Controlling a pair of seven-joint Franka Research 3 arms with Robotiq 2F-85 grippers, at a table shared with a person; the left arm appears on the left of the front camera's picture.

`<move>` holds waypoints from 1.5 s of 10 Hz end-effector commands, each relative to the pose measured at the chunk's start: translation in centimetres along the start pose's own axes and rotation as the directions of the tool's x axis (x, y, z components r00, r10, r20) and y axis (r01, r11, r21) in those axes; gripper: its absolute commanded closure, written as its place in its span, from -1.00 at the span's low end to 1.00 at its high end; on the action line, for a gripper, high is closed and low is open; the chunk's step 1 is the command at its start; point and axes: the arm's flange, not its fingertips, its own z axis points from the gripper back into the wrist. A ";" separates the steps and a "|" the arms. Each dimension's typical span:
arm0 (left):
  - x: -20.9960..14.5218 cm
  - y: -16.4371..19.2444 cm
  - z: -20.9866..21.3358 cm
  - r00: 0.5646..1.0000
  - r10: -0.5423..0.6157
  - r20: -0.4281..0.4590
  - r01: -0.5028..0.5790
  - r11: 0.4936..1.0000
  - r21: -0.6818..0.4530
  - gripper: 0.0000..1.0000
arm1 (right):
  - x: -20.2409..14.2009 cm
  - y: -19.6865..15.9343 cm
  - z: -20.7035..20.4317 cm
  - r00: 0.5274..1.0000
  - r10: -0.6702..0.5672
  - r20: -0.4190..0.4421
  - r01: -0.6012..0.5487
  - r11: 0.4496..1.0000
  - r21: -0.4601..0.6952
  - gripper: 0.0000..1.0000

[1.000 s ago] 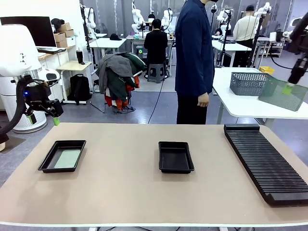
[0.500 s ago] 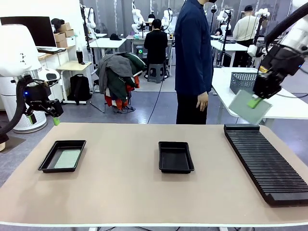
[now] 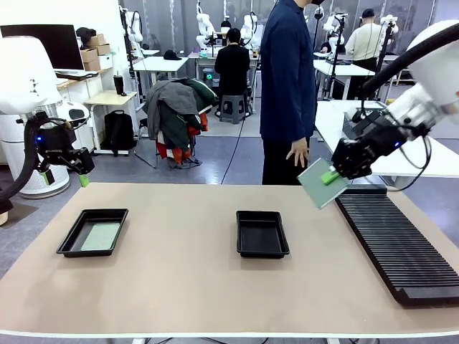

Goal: Inspect and transfer BCBs to ESD trays.
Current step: Pick up the Blank PCB from the PCB Rack and place it in the right ESD tray.

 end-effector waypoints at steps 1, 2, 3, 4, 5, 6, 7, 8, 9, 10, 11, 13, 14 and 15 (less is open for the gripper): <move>-0.1 0.1 -0.3 1.000 -0.006 0.009 0.006 1.000 -0.008 -1.00 | -0.3 -0.3 -3.8 0.995 0.002 0.095 -0.010 0.997 0.080 0.96; -0.1 0.1 -0.3 1.000 -0.006 0.009 0.006 1.000 -0.008 -1.00 | -0.2 -0.7 -5.9 0.995 -0.016 0.097 0.006 0.995 0.101 0.96; -0.1 0.1 -0.3 1.000 -0.006 0.009 0.006 1.000 -0.008 -1.00 | 0.0 -1.4 -7.9 0.991 -0.047 0.124 0.031 0.992 0.125 0.96; -0.1 0.1 -0.3 1.000 -0.006 0.009 0.006 1.000 -0.008 -1.00 | 0.3 -2.1 -9.9 0.988 -0.064 0.142 0.041 0.986 0.162 0.96; -0.1 0.1 -0.3 1.000 -0.006 0.009 0.006 1.000 -0.008 -1.00 | 0.5 -2.9 -12.0 0.982 -0.088 0.164 0.056 0.981 0.186 0.96; -0.1 0.1 -0.3 1.000 -0.006 0.009 0.006 1.000 -0.008 -1.00 | 0.7 -3.5 -13.7 0.979 -0.105 0.177 0.070 0.979 0.192 0.96; -0.1 0.1 -0.3 1.000 -0.006 0.009 0.006 1.000 -0.008 -1.00 | 0.9 -4.1 -15.5 0.974 -0.134 0.181 0.096 0.974 0.203 0.96; -0.1 0.1 -0.3 1.000 -0.006 0.009 0.006 1.000 -0.008 -1.00 | 1.2 -4.7 -17.0 0.969 -0.156 0.193 0.112 0.969 0.221 0.96; -0.1 0.1 -0.3 1.000 -0.006 0.009 0.006 1.000 -0.008 -1.00 | 1.6 -5.4 -18.3 0.970 -0.166 0.180 0.122 0.965 0.232 0.96; -0.1 0.1 -0.3 1.000 -0.006 0.009 0.006 1.000 -0.008 -1.00 | 2.0 -6.0 -19.4 0.972 -0.168 0.162 0.132 0.968 0.214 0.96; -0.1 0.1 -0.3 1.000 -0.006 0.009 0.006 1.000 -0.008 -1.00 | 2.2 -6.6 -20.0 0.972 -0.170 0.163 0.132 0.967 0.220 0.96; -0.1 0.1 -0.3 1.000 -0.006 0.009 0.006 1.000 -0.008 -1.00 | 2.9 -7.4 -21.6 0.974 -0.175 0.141 0.144 0.967 0.208 0.96; -0.1 0.1 -0.3 1.000 -0.006 0.009 0.006 1.000 -0.008 -1.00 | 3.3 -7.8 -22.2 0.974 -0.181 0.134 0.153 0.968 0.198 0.96; -0.1 0.1 -0.3 1.000 -0.006 0.009 0.006 1.000 -0.008 -1.00 | 3.8 -8.1 -22.7 0.975 -0.177 0.134 0.151 0.972 0.181 0.96</move>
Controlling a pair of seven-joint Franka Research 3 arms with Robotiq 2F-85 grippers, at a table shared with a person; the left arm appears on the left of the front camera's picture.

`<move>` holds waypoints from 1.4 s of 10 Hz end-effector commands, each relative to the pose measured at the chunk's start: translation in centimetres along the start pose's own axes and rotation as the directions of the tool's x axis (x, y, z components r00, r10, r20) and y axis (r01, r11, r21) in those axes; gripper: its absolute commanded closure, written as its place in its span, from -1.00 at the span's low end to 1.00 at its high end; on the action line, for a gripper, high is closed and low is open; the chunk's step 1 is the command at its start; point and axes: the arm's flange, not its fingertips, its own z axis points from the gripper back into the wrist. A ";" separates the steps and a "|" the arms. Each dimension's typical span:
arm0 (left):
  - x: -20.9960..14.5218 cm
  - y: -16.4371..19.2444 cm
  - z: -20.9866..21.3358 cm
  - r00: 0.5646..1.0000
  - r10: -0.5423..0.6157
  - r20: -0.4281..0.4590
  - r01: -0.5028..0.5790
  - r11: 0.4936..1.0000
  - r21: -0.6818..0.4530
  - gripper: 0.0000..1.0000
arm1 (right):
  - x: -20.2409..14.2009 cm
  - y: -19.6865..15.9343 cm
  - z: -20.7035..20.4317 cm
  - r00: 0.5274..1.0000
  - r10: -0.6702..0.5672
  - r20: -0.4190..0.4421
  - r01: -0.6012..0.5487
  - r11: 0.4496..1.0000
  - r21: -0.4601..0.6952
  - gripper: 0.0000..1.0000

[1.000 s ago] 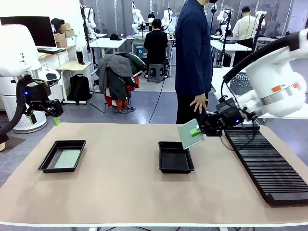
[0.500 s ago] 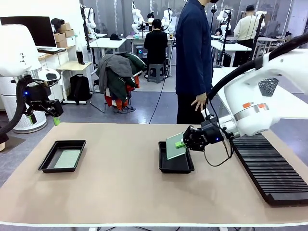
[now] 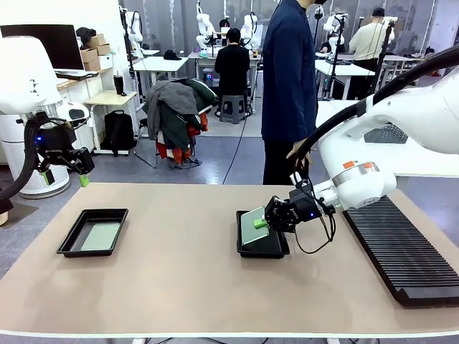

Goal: Inspect and transfer BCBs to ESD trays.
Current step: Pick up the Blank PCB from the PCB Rack and place it in the right ESD tray.

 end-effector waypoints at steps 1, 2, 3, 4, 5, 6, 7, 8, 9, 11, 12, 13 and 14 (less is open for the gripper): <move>-0.1 0.1 -0.3 1.000 -0.006 0.009 0.006 1.000 -0.008 -1.00 | 0.9 -0.5 -1.3 1.000 0.007 0.020 -0.007 0.999 -0.033 0.96; -0.1 0.1 -0.3 1.000 -0.006 0.009 0.006 1.000 -0.008 -1.00 | 1.1 -0.9 -1.3 1.000 -0.005 0.020 0.006 0.999 -0.039 0.96; -0.1 0.1 -0.3 1.000 -0.006 0.009 0.006 1.000 -0.008 -1.00 | 1.1 -1.1 -1.4 1.000 -0.021 0.016 0.022 0.998 -0.058 0.96; -0.1 0.1 -0.3 1.000 -0.006 0.009 0.006 1.000 -0.008 -1.00 | 1.2 -1.2 -1.4 0.999 -0.031 0.014 0.031 0.997 -0.070 0.96; -0.1 0.1 -0.3 1.000 -0.006 0.009 0.006 1.000 -0.008 -1.00 | 1.3 -1.1 -1.4 0.999 -0.034 0.009 0.035 0.996 -0.081 0.96; -0.1 0.1 -0.3 1.000 -0.006 0.009 0.006 1.000 -0.008 -1.00 | 1.4 -1.0 -1.4 0.999 -0.034 0.007 0.034 0.996 -0.088 0.96; -0.1 0.1 -0.3 1.000 -0.006 0.009 0.006 1.000 -0.008 -1.00 | 1.4 -0.8 -1.4 0.999 -0.042 0.015 0.044 0.993 -0.114 0.96; -0.1 0.1 -0.3 1.000 -0.006 0.009 0.006 1.000 -0.008 -1.00 | 1.4 -0.5 -1.4 0.999 -0.033 0.002 0.032 0.992 -0.125 0.96; -0.1 0.1 -0.3 1.000 -0.006 0.009 0.006 1.000 -0.008 -1.00 | 1.4 -0.1 -1.5 1.000 -0.022 -0.012 0.020 0.990 -0.137 0.96; -0.1 0.1 -0.3 1.000 -0.006 0.009 0.006 1.000 -0.008 -1.00 | 1.1 -1.2 -1.1 1.000 -0.025 0.009 0.026 0.997 -0.078 0.96; -0.1 0.1 -0.3 1.000 -0.006 0.009 0.006 1.000 -0.008 -1.00 | 1.1 -1.2 -1.1 1.000 -0.025 0.009 0.026 0.997 -0.078 0.96; -0.1 0.1 -0.3 1.000 -0.006 0.009 0.006 1.000 -0.008 -1.00 | 1.1 -1.2 -1.1 1.000 -0.025 0.009 0.026 0.997 -0.078 0.96; -0.1 0.1 -0.3 1.000 -0.006 0.009 0.006 1.000 -0.008 -1.00 | 1.1 -1.2 -1.1 1.000 -0.025 0.009 0.026 0.997 -0.078 0.96</move>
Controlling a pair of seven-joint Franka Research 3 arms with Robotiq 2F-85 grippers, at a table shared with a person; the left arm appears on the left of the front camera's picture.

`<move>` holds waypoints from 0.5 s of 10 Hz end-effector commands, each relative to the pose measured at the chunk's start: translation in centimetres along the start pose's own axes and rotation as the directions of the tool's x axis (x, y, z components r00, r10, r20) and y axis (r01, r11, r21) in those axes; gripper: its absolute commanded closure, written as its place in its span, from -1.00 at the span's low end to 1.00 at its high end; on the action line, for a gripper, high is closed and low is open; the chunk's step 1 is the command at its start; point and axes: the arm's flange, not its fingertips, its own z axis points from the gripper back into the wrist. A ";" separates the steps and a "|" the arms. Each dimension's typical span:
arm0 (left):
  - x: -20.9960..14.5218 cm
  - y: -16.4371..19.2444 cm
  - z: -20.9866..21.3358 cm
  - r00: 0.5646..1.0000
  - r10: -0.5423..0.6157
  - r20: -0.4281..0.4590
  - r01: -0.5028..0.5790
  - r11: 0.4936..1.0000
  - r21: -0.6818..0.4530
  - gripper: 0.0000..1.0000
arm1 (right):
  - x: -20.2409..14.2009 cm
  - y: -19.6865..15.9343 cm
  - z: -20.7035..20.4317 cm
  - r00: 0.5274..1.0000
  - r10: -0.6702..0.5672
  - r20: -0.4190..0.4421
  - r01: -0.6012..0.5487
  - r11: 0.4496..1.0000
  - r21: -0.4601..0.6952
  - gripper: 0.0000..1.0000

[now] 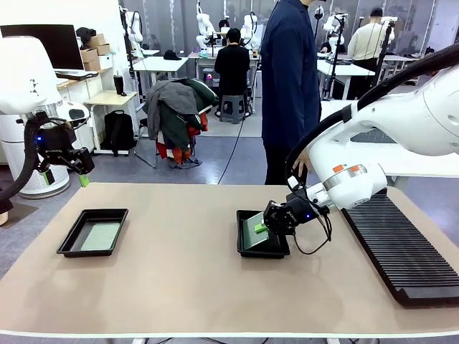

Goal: Inspect and transfer BCBs to ESD trays.
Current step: Pick up the Blank PCB from the PCB Rack and place it in the right ESD tray.

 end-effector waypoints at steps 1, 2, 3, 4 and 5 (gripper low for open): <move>-0.1 0.1 -0.3 1.000 -0.006 0.009 0.006 1.000 -0.008 -1.00 | 0.0 0.0 0.0 1.000 0.000 0.000 0.000 1.000 0.000 0.96; -0.1 0.1 -0.3 1.000 -0.006 0.009 0.006 1.000 -0.008 -1.00 | 0.0 1.0 -0.2 1.000 -0.001 -0.028 -0.001 0.999 -0.052 0.96; -0.1 0.1 -0.3 1.000 -0.006 0.009 0.006 1.000 -0.008 -1.00 | 0.1 1.7 -0.3 0.999 -0.004 -0.042 0.001 0.997 -0.075 0.96; -0.1 0.1 -0.3 1.000 -0.006 0.009 0.006 1.000 -0.008 -1.00 | 0.1 2.4 -0.4 0.999 -0.013 -0.050 0.008 0.994 -0.106 0.96; -0.1 0.1 -0.3 1.000 -0.006 0.009 0.006 1.000 -0.008 -1.00 | 0.2 2.9 -0.5 0.998 -0.017 -0.053 0.009 0.991 -0.133 0.86</move>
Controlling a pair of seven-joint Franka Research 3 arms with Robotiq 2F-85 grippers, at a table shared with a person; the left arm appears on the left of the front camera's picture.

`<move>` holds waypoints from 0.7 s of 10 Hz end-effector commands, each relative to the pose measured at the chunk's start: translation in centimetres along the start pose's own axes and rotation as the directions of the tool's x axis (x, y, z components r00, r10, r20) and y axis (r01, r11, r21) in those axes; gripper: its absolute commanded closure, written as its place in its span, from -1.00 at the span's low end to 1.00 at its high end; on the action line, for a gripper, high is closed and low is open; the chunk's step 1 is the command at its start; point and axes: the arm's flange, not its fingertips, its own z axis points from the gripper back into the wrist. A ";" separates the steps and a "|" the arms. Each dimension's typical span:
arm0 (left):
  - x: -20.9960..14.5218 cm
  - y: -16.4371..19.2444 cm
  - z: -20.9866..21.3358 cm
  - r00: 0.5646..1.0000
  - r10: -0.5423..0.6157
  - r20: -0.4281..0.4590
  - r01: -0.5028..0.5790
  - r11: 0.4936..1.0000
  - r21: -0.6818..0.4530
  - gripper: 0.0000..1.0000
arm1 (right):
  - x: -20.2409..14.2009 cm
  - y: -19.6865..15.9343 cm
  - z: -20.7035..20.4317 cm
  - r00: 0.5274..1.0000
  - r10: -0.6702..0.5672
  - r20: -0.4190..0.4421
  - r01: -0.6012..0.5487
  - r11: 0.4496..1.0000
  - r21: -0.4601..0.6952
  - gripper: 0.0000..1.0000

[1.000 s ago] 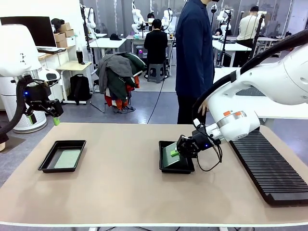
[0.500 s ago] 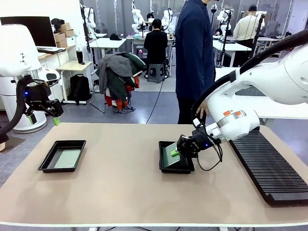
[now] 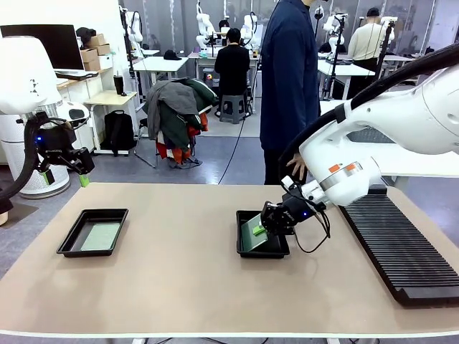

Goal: Inspect and transfer BCBs to ESD trays.
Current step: Pick up the Blank PCB from the PCB Rack and place it in the right ESD tray.

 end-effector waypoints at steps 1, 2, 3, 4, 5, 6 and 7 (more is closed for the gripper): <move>-0.1 0.1 -0.3 1.000 -0.006 0.009 0.006 1.000 -0.008 -1.00 | 0.5 1.8 0.0 1.000 -0.018 0.001 0.018 0.997 -0.074 0.83; -0.1 0.1 -0.3 1.000 -0.006 0.009 0.006 1.000 -0.008 -1.00 | 0.5 2.1 0.1 1.000 -0.028 0.007 0.029 0.994 -0.108 0.59; -0.1 0.1 -0.3 1.000 -0.006 0.009 0.006 1.000 -0.008 -1.00 | 0.5 2.4 0.4 0.999 -0.033 0.014 0.034 0.990 -0.133 0.55; -0.1 0.1 -0.3 1.000 -0.006 0.009 0.006 1.000 -0.008 -1.00 | 0.3 2.8 0.7 0.999 -0.031 0.017 0.033 0.988 -0.152 0.32; -0.1 0.1 -0.3 1.000 -0.006 0.009 0.006 1.000 -0.008 -1.00 | 0.3 3.2 0.9 0.999 -0.029 0.018 0.031 0.985 -0.171 0.28; -0.1 0.1 -0.3 1.000 -0.006 0.009 0.006 1.000 -0.008 -1.00 | 0.3 3.6 1.2 0.999 -0.028 0.022 0.031 0.981 -0.192 0.05; -0.1 0.1 -0.3 1.000 -0.006 0.009 0.006 1.000 -0.008 -1.00 | 0.3 4.1 1.5 0.999 -0.026 0.020 0.029 0.977 -0.212 0.02</move>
